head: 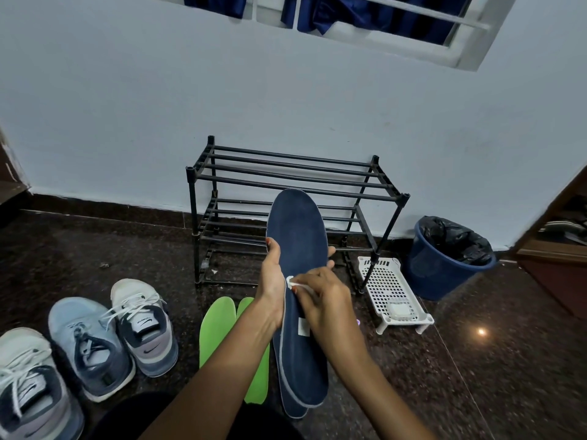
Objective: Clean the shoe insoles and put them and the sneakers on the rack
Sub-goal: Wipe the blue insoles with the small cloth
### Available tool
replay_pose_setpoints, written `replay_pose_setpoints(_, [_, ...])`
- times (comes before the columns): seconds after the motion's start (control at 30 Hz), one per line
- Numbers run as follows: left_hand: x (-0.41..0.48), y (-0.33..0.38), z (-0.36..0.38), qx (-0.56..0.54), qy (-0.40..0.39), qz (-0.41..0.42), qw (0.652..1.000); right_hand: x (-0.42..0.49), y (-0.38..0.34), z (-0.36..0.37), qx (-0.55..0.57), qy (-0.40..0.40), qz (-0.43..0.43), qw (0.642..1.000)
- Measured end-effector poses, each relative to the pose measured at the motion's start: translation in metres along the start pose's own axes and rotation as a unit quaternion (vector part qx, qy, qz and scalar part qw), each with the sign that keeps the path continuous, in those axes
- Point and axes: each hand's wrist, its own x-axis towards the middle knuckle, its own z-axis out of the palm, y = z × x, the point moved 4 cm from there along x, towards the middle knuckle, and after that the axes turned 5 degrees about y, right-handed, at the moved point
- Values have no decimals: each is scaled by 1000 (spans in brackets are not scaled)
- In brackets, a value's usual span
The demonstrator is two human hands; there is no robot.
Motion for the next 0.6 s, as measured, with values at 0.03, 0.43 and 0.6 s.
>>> replay_pose_setpoints(0.03, [0, -1, 0, 9, -2, -3, 1000, 3, 1, -1, 0, 6, 5, 1000])
replay_pose_setpoints(0.43, [-5, 1, 2, 27, 7, 10, 1000, -2, -6, -3, 11, 9, 7, 1000])
replay_pose_setpoints(0.6, [-8, 0, 5, 39, -3, -4, 999, 8, 1, -4, -14, 37, 32, 999])
